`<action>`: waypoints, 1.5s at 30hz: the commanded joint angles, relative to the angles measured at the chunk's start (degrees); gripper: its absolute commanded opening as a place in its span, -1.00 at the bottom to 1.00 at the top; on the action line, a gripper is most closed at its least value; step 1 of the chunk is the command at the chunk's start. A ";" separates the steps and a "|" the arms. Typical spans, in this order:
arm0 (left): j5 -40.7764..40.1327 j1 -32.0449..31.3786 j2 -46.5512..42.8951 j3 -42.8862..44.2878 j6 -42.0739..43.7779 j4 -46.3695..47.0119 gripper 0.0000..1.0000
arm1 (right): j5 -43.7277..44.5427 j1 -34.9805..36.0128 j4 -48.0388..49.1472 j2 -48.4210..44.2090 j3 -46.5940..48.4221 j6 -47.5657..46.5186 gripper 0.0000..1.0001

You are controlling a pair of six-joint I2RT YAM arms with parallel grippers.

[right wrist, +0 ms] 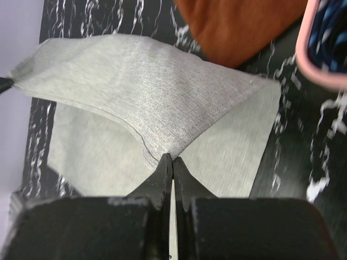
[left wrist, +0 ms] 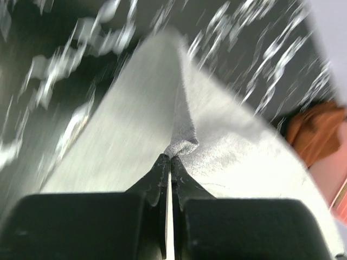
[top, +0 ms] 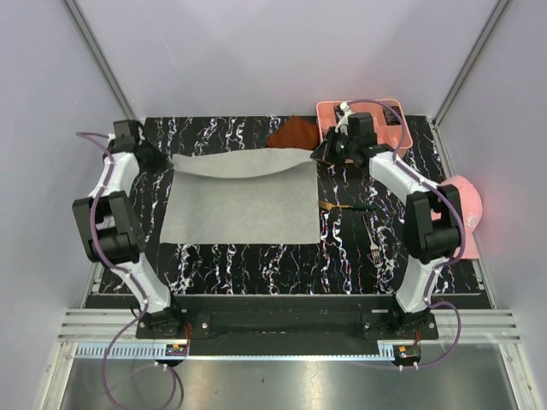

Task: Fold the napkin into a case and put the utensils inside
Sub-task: Flatten the napkin at the center of the board, then fold and flatten the napkin at the center of the board.

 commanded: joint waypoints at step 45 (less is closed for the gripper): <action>-17.61 0.66 -21.14 -28.66 8.38 -16.65 -1.00 | -7.60 1.92 -3.08 -11.88 -35.45 5.25 -1.00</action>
